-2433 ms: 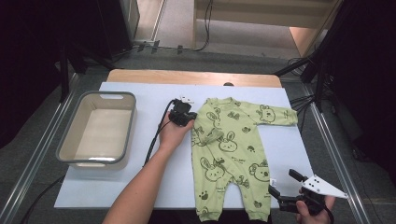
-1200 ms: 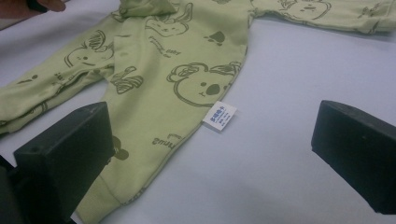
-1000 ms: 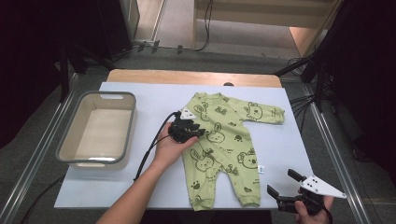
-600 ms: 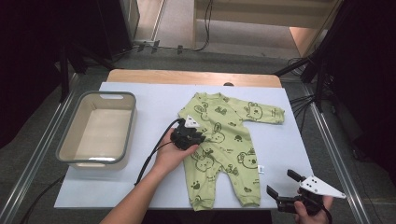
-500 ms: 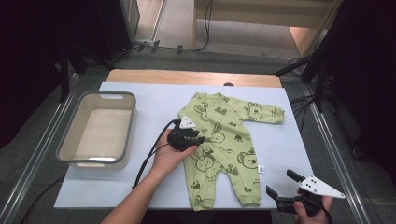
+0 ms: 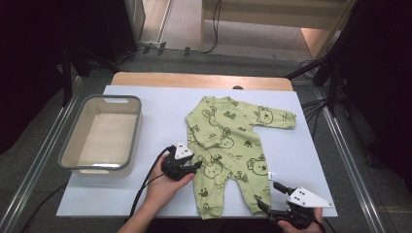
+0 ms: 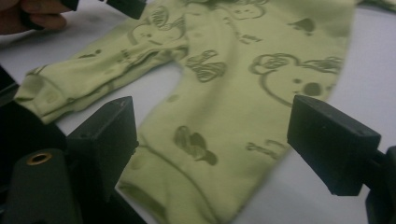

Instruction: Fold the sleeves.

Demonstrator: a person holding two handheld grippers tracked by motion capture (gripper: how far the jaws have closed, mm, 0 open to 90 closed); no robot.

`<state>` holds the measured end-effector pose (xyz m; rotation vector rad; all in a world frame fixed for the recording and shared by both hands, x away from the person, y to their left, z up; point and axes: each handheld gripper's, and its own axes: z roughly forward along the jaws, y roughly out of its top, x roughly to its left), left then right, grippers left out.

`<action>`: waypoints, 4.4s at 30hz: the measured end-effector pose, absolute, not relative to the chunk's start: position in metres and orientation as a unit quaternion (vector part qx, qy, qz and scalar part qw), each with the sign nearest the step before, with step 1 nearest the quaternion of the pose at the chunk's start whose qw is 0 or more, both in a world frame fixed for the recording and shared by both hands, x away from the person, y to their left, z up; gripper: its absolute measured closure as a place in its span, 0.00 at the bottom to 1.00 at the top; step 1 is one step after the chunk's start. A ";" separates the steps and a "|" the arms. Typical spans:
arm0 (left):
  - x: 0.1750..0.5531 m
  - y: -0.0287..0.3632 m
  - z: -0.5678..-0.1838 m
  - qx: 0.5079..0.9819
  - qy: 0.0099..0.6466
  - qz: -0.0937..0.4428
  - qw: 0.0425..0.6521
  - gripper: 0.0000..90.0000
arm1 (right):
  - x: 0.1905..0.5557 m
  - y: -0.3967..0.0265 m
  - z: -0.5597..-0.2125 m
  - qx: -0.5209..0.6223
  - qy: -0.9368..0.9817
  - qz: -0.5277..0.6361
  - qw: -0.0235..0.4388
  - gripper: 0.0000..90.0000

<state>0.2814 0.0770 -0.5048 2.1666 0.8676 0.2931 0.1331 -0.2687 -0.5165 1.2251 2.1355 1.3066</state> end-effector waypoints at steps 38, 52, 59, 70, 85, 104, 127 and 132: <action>0.269 0.094 -0.502 0.849 0.325 0.115 0.402 0.85 | 0.124 -0.236 -0.514 0.390 0.780 0.472 0.127 0.46; 0.264 0.109 -0.491 0.809 0.339 0.117 0.466 0.40 | 0.148 -0.282 -0.489 0.455 0.728 0.484 0.171 0.25; 0.259 0.122 -0.482 0.795 0.336 0.112 0.492 0.30 | 0.163 -0.293 -0.481 0.465 0.718 0.487 0.176 0.20; 0.254 0.136 -0.475 0.787 0.335 0.119 0.505 0.18 | 0.187 -0.314 -0.468 0.478 0.707 0.481 0.199 0.13; 0.253 0.141 -0.477 0.785 0.323 0.113 0.517 0.00 | 0.247 -0.345 -0.455 0.500 0.698 0.469 0.206 0.00; 0.252 0.151 -0.478 0.779 0.335 0.117 0.517 0.00 | 0.326 -0.376 -0.475 0.548 0.677 0.451 0.194 0.00; 0.252 0.151 -0.481 0.783 0.333 0.113 0.514 0.00 | 0.395 -0.408 -0.497 0.640 0.648 0.364 0.195 0.41; 0.252 0.152 -0.481 0.783 0.333 0.113 0.513 0.00 | 0.403 -0.419 -0.510 0.664 0.622 0.386 0.153 0.48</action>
